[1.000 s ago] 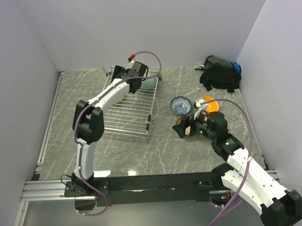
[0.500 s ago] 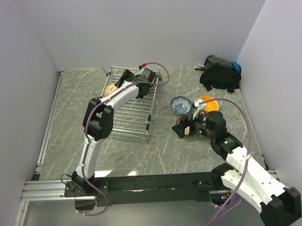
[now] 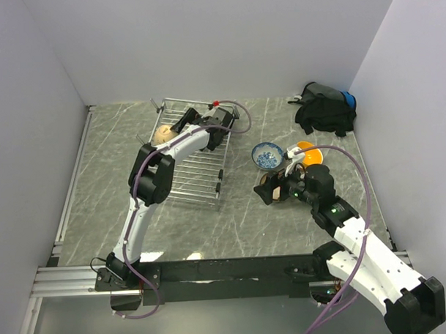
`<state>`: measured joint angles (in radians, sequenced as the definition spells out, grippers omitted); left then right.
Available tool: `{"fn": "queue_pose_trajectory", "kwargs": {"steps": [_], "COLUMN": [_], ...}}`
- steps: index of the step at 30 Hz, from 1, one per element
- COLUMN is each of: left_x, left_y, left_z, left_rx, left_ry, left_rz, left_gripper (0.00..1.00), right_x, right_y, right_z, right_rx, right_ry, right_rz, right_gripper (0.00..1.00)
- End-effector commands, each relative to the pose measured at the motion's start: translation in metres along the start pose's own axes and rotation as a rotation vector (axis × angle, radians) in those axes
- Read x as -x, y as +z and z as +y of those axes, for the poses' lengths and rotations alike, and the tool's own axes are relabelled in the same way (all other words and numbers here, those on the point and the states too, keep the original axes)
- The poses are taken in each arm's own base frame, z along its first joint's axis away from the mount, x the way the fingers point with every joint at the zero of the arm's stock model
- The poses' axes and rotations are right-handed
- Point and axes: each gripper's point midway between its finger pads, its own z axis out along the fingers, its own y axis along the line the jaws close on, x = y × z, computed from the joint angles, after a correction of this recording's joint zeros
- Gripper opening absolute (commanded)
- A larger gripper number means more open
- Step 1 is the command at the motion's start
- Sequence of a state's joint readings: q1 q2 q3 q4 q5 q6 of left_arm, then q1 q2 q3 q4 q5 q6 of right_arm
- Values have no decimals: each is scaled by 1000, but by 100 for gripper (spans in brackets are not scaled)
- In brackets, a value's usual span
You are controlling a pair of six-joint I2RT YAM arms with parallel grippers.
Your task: Unload the bowls from the dish rack
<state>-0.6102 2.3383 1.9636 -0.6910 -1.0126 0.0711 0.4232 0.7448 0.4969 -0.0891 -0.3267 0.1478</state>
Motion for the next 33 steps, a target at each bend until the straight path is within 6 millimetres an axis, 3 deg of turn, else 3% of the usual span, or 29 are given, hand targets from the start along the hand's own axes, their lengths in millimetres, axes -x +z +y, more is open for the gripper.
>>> {"fn": "queue_pose_trajectory", "kwargs": {"steps": [1, 16, 25, 29, 33], "left_x": [2, -16, -17, -16, -12], "left_y": [5, 22, 22, 18, 11], "left_z": [13, 0, 1, 7, 16], "left_rx": [43, 26, 13, 14, 1], "left_ry": [-32, 34, 27, 15, -18], "left_rz": [6, 57, 62, 59, 47], "left_gripper": [99, 99, 99, 93, 79], "right_x": [11, 10, 8, 10, 10], "right_y": [-1, 0, 1, 0, 0], "right_z": [4, 4, 3, 4, 4], "right_rx": [14, 15, 15, 16, 19], "right_ry": [-26, -22, -20, -22, -22], "right_rz": [-54, -50, -48, -54, -53], "right_gripper": [100, 100, 100, 100, 100]}}
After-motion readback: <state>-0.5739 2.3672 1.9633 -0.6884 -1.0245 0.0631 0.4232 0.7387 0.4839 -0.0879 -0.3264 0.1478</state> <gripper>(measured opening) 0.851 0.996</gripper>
